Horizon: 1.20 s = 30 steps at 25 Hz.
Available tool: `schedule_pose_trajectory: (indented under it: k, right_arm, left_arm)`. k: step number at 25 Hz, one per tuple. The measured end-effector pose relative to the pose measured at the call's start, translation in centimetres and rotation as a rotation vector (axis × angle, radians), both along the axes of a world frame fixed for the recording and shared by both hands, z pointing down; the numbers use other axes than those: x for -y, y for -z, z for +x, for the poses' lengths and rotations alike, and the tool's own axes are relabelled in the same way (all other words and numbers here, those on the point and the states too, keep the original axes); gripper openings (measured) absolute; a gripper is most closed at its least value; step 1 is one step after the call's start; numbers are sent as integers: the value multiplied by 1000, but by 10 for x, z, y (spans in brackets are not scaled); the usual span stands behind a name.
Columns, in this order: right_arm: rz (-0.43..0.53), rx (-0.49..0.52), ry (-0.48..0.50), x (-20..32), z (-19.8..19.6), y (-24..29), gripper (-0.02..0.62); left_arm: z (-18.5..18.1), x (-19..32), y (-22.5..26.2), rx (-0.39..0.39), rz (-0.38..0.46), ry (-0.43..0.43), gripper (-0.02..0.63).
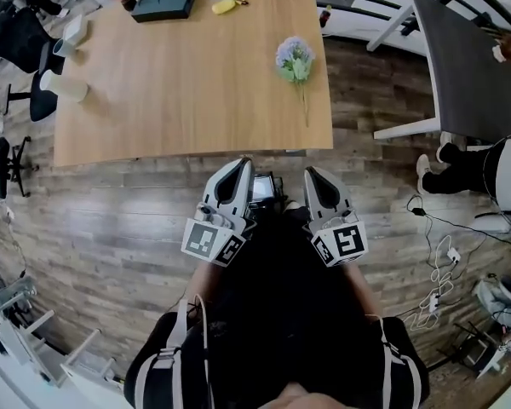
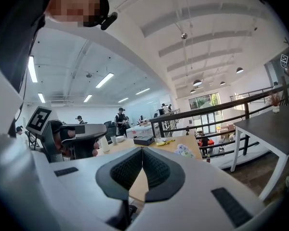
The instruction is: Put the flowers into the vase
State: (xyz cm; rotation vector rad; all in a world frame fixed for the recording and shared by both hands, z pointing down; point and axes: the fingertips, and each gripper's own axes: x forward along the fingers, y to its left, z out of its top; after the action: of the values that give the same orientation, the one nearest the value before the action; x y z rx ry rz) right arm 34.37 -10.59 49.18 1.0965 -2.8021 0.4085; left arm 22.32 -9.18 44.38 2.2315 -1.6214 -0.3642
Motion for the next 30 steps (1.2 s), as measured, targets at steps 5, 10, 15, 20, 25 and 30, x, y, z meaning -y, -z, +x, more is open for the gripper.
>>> schedule_pose_trajectory:
  k: [5,10,15,20,25,30]
  right_arm:
    - [-14,7,-6,6,-18,-1,17]
    - [-20,4,-5,26,-16,-5,17]
    - [-37,8,-26,65,4,-20,17]
    - [-28,-3,28,97,15,-23,17]
    - [-36,-11,73,133,28,-29,17]
    - [-89,0,74,162,53,-43,17]
  left_arm:
    - [-7,16,-3,-36,7,-58,46]
    - [-6,42,-18,9,-64,-29,46]
    - [3,73,-29,62,-100,39,46]
    - [13,101,-35,61,-162,138,48]
    - [43,143,-36,159,-190,160,46]
    - [60,182,-41,183,-229,210,48]
